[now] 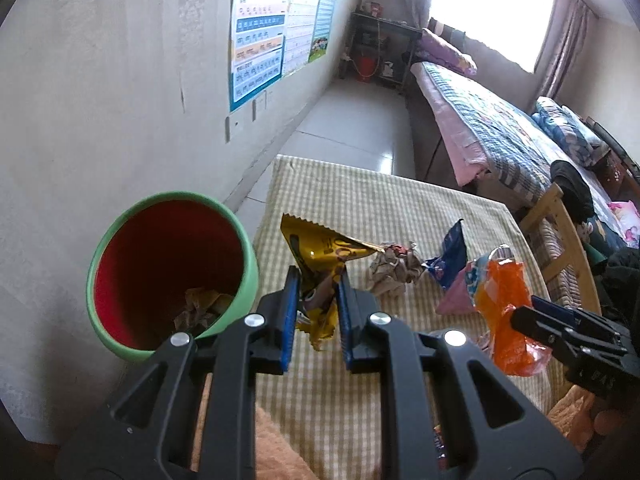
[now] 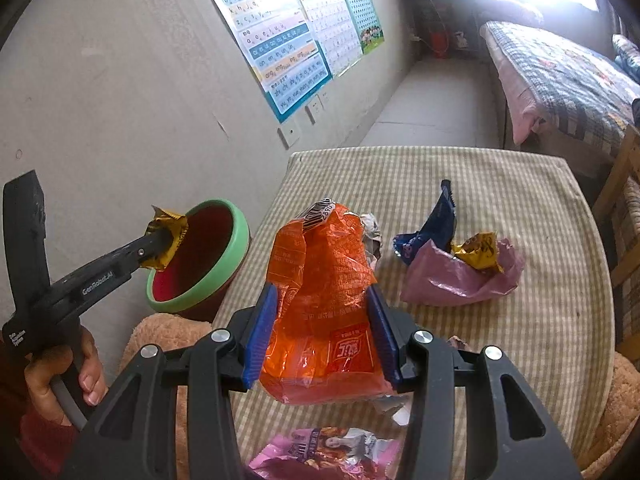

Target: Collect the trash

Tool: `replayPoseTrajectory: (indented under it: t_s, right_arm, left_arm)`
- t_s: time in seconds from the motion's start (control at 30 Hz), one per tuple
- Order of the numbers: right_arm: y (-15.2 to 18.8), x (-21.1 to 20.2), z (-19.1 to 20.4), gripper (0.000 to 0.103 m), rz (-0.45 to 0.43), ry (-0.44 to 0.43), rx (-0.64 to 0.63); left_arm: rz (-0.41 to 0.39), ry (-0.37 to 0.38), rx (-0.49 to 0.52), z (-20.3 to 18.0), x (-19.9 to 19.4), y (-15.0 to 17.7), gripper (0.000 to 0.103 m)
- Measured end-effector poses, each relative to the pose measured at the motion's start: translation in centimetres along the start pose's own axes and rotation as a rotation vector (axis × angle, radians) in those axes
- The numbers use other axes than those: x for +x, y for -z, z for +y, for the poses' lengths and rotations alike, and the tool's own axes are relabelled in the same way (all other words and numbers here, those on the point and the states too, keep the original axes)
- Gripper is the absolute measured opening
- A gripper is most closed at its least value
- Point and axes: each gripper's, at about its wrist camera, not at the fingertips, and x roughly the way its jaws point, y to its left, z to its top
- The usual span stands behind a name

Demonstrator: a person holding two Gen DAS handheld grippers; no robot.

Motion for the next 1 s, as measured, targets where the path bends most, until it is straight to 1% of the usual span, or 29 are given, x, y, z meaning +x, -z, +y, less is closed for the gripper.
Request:
replayPoseTrajectory:
  t_s: [0.17, 0.4, 0.6, 0.87, 1.0]
  right_arm:
    - [0.0, -0.1, 0.5, 0.045, -0.01, -0.011, -0.004]
    - [-0.5, -0.5, 1.9, 0.045, -0.029, -0.009, -0.04]
    - [-1.2, 0.3, 2.8, 0.045, -0.022, -0.012, -0.061]
    - [-2.6, 1.9, 5.0, 0.044, -0.008, -0.05, -0.086]
    - [-3.4, 2.8, 6.8, 0.044, -0.003, -0.069, -0.113]
  left_arm:
    - [-0.011, -0.036, 0.001, 0.8, -0.7, 0.2, 0.017]
    - [-0.02, -0.046, -0.02, 1.9, -0.7, 0.3, 0.017]
    - [-0.019, -0.059, -0.033, 2.9, -0.4, 0.5, 0.017]
    - [-0.033, -0.097, -0.071, 5.8, -0.4, 0.2, 0.017]
    - [-0.039, -0.12, -0.096, 7.7, -0.5, 0.0, 0.017]
